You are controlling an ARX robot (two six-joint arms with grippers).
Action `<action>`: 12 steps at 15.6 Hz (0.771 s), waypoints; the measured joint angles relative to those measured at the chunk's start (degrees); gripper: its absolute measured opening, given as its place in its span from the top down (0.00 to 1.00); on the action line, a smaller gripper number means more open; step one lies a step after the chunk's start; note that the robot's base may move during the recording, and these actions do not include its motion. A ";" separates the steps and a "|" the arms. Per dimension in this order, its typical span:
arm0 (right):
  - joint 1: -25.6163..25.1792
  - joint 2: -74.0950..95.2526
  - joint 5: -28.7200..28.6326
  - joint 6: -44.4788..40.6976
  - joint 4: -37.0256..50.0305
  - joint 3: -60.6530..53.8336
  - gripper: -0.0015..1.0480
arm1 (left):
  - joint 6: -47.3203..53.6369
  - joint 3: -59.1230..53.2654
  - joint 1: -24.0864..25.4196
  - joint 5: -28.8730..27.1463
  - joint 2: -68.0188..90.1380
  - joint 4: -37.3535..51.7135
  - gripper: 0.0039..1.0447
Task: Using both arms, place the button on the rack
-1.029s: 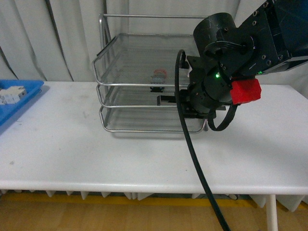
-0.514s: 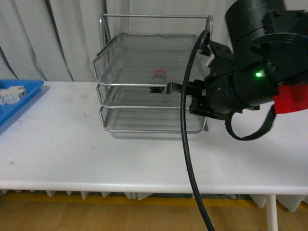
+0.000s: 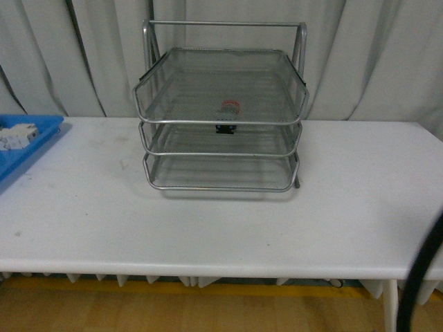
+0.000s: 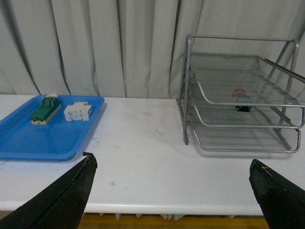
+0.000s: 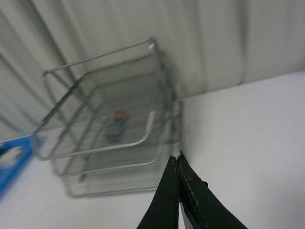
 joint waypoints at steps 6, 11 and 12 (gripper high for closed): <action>-14.67 -43.21 -6.88 -16.68 -20.63 -17.46 0.98 | 0.00 0.00 0.00 -0.02 0.00 -0.04 0.06; -14.36 -49.24 -7.02 -17.46 -24.24 -21.03 0.98 | 0.00 0.00 0.00 -0.02 0.00 -0.02 0.06; -14.36 -51.06 -7.02 -17.46 -24.72 -21.22 0.98 | 0.00 0.00 0.00 -0.02 0.00 -0.02 0.06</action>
